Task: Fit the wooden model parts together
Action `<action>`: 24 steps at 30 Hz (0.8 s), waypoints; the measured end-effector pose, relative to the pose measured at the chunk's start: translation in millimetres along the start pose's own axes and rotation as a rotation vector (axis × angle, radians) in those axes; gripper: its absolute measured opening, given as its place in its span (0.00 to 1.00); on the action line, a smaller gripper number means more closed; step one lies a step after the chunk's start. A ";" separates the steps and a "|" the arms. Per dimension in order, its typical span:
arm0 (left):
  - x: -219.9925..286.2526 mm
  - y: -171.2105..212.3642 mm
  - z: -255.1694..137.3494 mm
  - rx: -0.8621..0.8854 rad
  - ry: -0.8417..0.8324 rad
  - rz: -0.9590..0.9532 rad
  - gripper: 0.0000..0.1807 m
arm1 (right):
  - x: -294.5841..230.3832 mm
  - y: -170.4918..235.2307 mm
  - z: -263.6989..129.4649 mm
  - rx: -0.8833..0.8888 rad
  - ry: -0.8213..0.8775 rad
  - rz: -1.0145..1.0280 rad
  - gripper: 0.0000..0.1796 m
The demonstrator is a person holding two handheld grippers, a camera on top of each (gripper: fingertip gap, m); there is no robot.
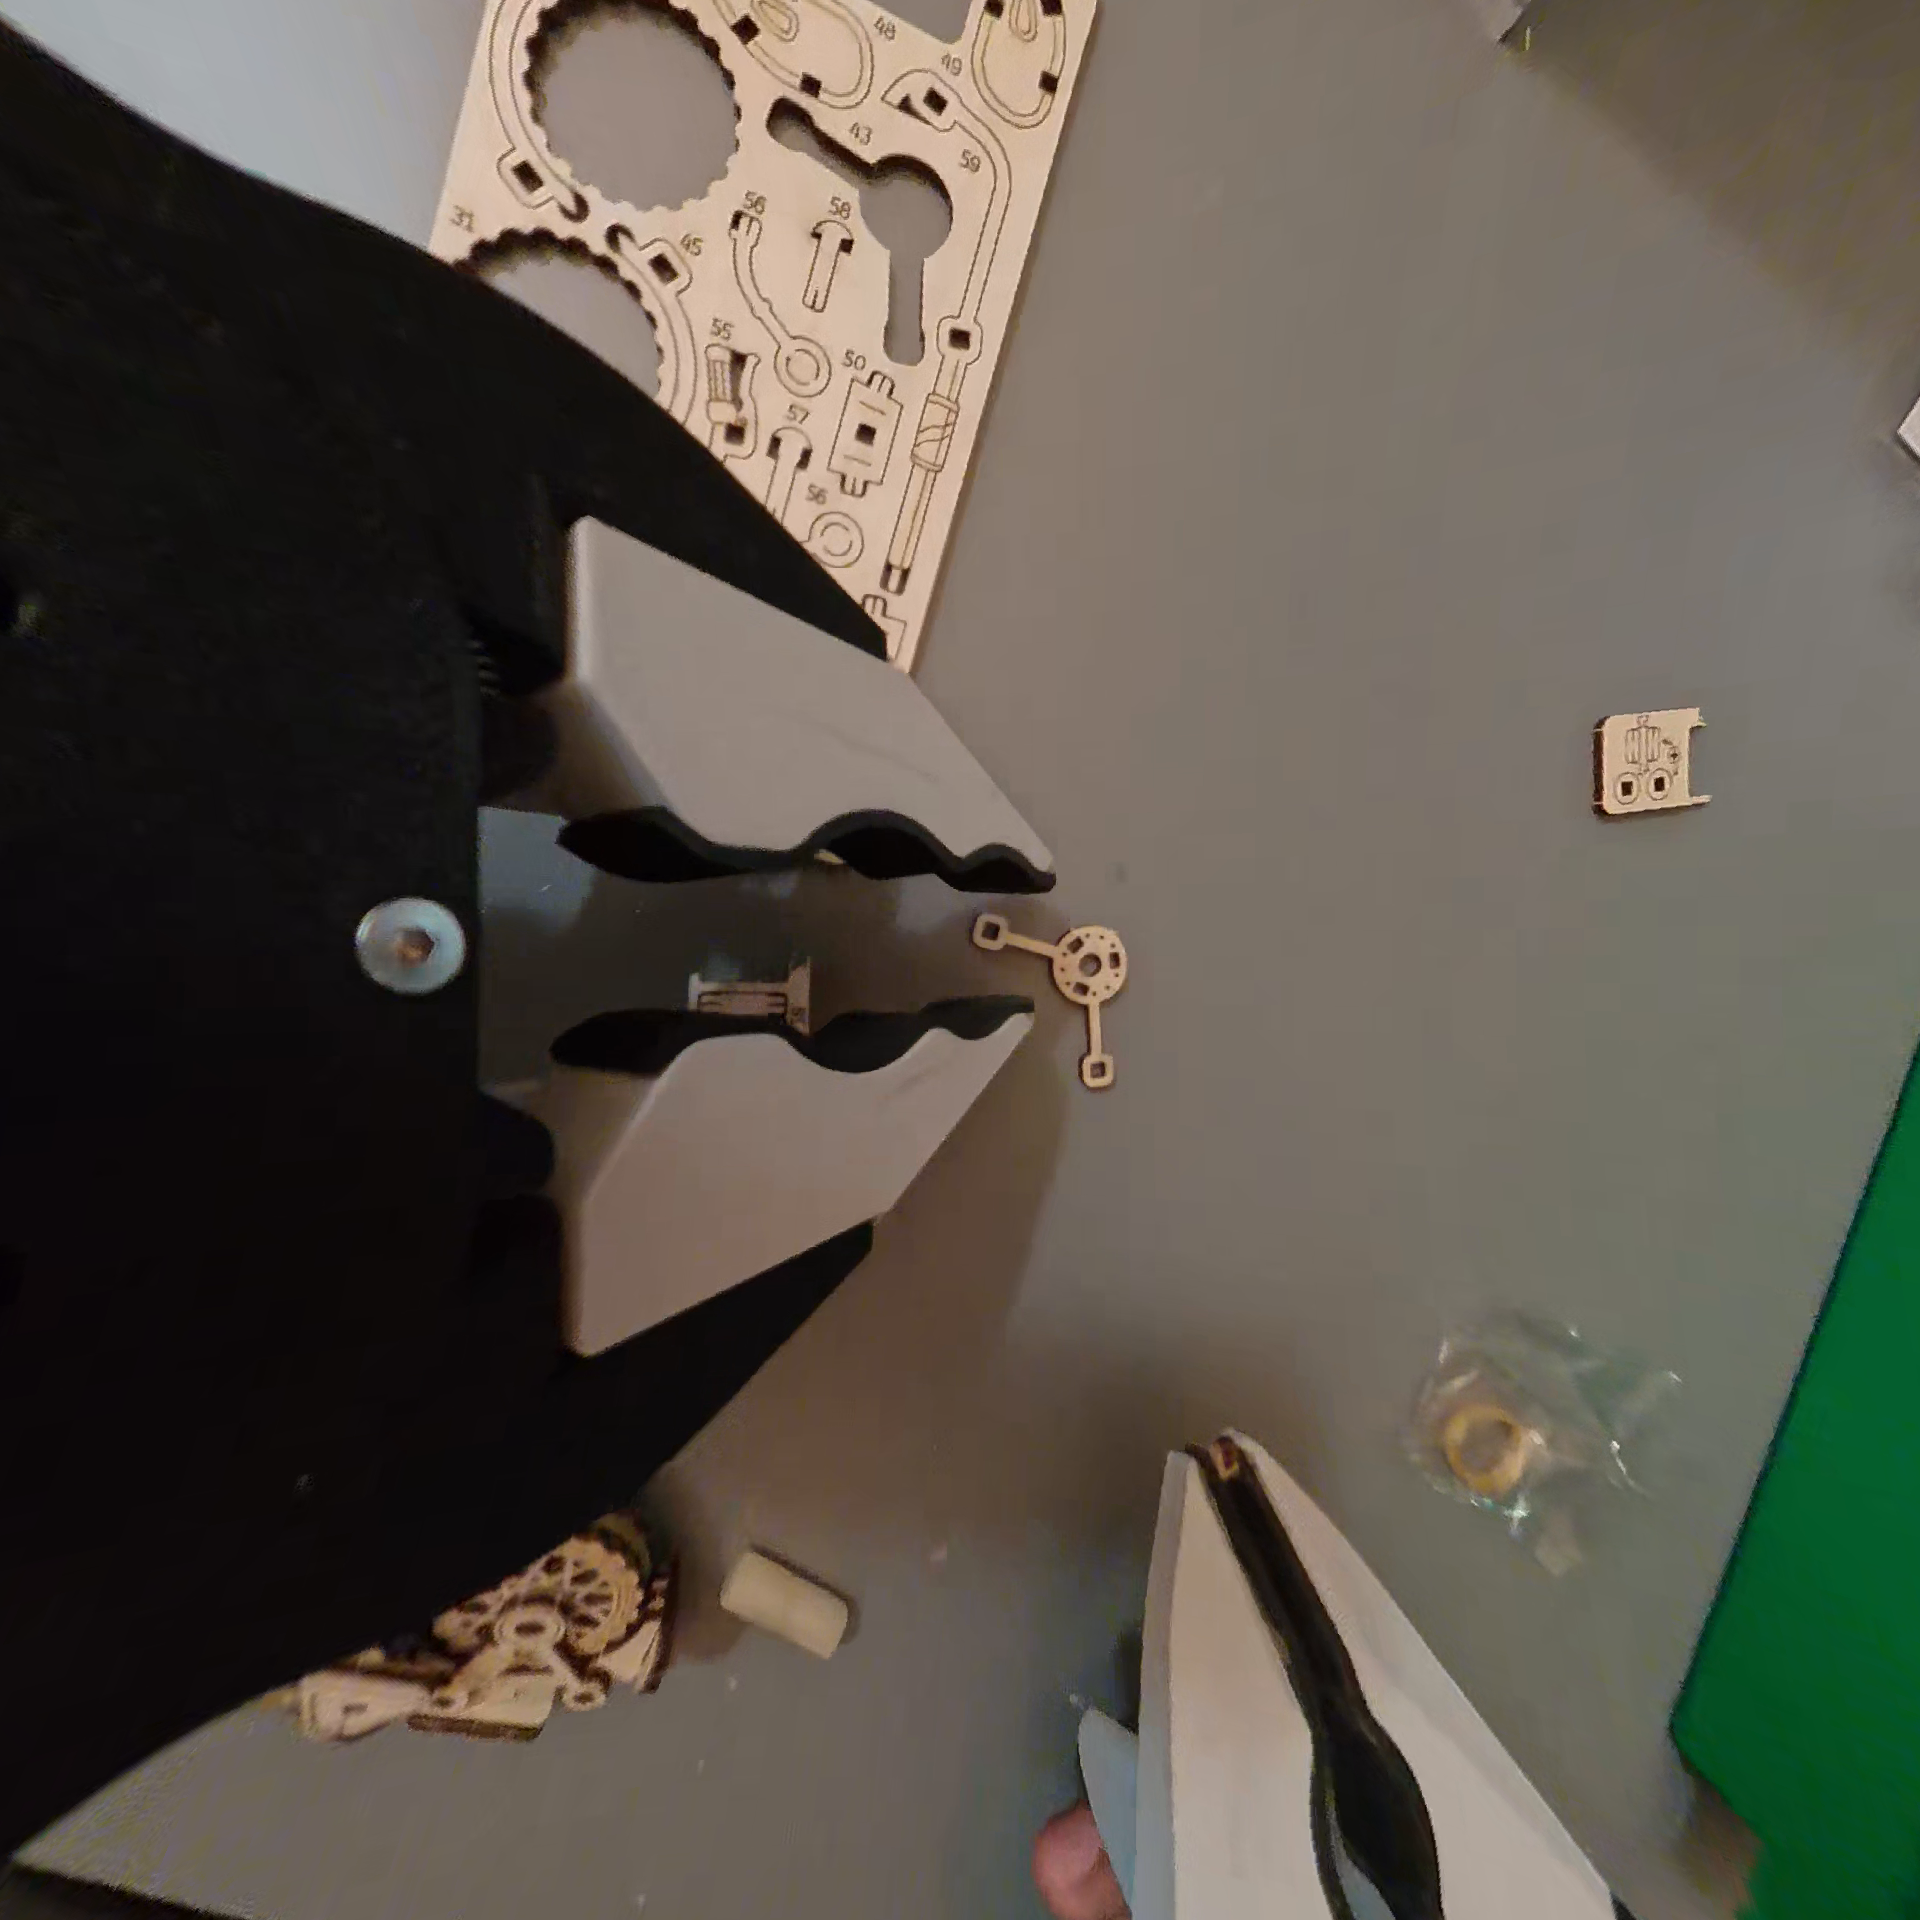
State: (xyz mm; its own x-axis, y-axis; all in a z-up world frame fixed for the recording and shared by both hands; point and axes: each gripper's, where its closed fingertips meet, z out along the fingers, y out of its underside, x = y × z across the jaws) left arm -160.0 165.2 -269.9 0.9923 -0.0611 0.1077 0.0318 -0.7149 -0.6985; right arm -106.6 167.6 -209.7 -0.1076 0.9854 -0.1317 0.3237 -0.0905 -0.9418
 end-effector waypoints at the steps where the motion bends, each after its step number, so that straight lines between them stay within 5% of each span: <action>1: -0.6 1.3 2.1 -0.012 -0.003 0.011 0.09 | -0.1 0.7 0.6 -0.004 -0.004 0.003 0.00; 10: 4.1 -2.2 5.9 0.013 0.001 0.080 0.00 | 5.3 1.0 2.7 -0.012 -0.005 0.024 0.00; 18: 11.0 -14.3 -32.3 0.187 -0.020 0.080 0.00 | -1.7 1.2 10.9 -0.056 0.014 -0.086 0.00; 24: 5.0 1.0 -12.8 0.085 0.060 0.022 0.04 | -3.6 1.6 12.9 -0.070 0.021 -0.109 0.00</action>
State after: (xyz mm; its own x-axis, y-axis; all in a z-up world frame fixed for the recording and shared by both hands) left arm -156.6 155.3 -261.0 0.9839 -0.1196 0.1327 0.0231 -0.6514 -0.7583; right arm -117.9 162.1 -214.8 -0.1267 0.9917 -0.0225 0.3759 0.0270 -0.9263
